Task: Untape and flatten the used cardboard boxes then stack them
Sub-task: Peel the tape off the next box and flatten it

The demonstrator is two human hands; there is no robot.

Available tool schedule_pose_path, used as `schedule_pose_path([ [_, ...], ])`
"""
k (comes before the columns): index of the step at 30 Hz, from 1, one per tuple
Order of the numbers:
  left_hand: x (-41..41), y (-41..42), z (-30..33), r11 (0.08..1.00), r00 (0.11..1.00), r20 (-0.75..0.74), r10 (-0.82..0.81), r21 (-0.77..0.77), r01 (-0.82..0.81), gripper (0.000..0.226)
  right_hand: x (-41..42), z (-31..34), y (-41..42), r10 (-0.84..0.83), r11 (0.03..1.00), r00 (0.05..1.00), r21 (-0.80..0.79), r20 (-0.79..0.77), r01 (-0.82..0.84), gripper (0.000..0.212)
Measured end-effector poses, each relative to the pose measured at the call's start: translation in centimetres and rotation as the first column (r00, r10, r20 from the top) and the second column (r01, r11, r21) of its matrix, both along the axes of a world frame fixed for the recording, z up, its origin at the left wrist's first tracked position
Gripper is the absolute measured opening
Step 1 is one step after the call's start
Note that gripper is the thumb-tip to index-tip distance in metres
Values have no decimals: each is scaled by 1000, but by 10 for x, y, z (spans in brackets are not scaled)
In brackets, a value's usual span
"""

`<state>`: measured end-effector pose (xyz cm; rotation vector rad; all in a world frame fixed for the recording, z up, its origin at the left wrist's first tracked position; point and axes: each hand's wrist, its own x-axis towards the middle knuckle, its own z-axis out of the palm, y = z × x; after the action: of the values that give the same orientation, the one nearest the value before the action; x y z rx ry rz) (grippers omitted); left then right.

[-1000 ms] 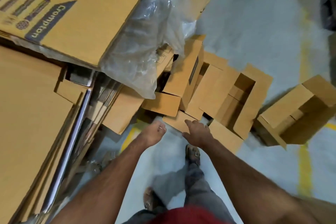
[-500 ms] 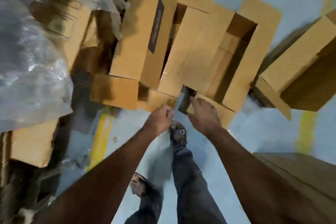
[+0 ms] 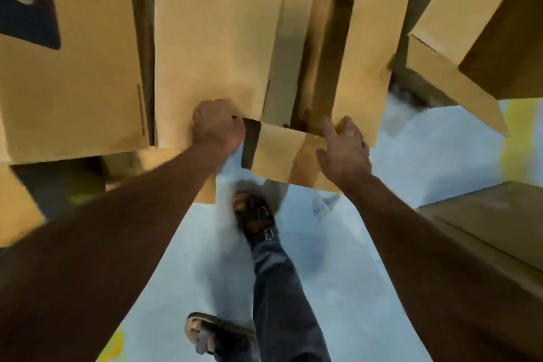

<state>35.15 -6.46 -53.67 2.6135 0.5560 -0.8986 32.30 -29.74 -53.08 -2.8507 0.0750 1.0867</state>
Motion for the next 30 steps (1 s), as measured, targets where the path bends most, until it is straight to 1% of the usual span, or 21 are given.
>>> schedule_pose_path([
  [1,3,8,-13,999,999,12,45,25,-45,44,4,-10,0,0,1000,1000,-12,-27,-1,67],
  [2,6,13,-22,991,991,9,133,3,-133,51,8,-18,1,13,1000,998,-28,-57,-14,68],
  [3,7,16,-31,973,974,9,227,-45,-227,59,12,-25,2,29,999,996,-44,-79,-32,67],
  [4,6,17,-37,953,956,30,291,-97,-287,65,16,-29,4,32,998,996,-53,-88,-37,65],
  [5,5,15,-39,941,944,60,323,-129,-314,69,19,-30,6,18,998,996,-57,-85,-23,65],
  [8,3,5,-31,924,915,161,371,-160,-346,73,24,-23,8,-50,997,997,-64,-56,47,69],
  [9,3,3,-26,912,896,187,402,-165,-374,72,23,-17,7,-65,997,998,-47,-22,64,70],
  [11,9,4,-12,888,853,248,458,-161,-430,67,21,-5,-1,-90,995,990,52,110,84,68],
  [12,13,6,-5,890,841,292,455,-166,-424,64,20,2,-7,-114,989,976,115,186,94,68],
  [13,17,9,4,906,847,324,422,-179,-384,59,22,10,-12,-151,979,957,174,248,109,69],
  [14,21,13,13,925,870,321,373,-204,-321,55,24,16,-19,-204,966,933,217,298,142,70],
  [16,31,17,26,942,943,225,244,-287,-176,43,32,24,-32,-324,935,883,253,339,247,65],
  [17,36,17,31,928,972,138,192,-348,-134,36,35,24,-37,-350,928,880,246,323,279,63],
  [18,41,17,33,901,985,43,170,-411,-137,32,36,21,-39,-348,930,895,221,279,293,66],
  [20,48,12,30,846,970,-124,209,-474,-243,34,37,15,-36,-325,940,939,147,115,308,88],
  [21,50,7,29,827,953,-169,253,-472,-303,35,36,10,-31,-313,946,949,105,45,307,99],
  [23,49,-3,23,794,915,-213,342,-455,-403,35,36,-1,-20,-318,947,948,44,-16,318,113],
  [24,48,-9,19,784,903,-224,367,-447,-430,35,37,-8,-16,-353,935,935,32,-34,354,116],
  [26,44,-17,14,790,909,-210,360,-450,-417,30,39,-19,-9,-441,897,897,19,-39,442,110],
  [28,39,-22,14,818,941,-152,302,-466,-338,22,36,-25,-8,-469,882,880,2,79,470,89],
  [30,35,-25,21,849,965,-58,257,-464,-254,18,32,-20,-13,-479,875,852,36,212,483,63],
])
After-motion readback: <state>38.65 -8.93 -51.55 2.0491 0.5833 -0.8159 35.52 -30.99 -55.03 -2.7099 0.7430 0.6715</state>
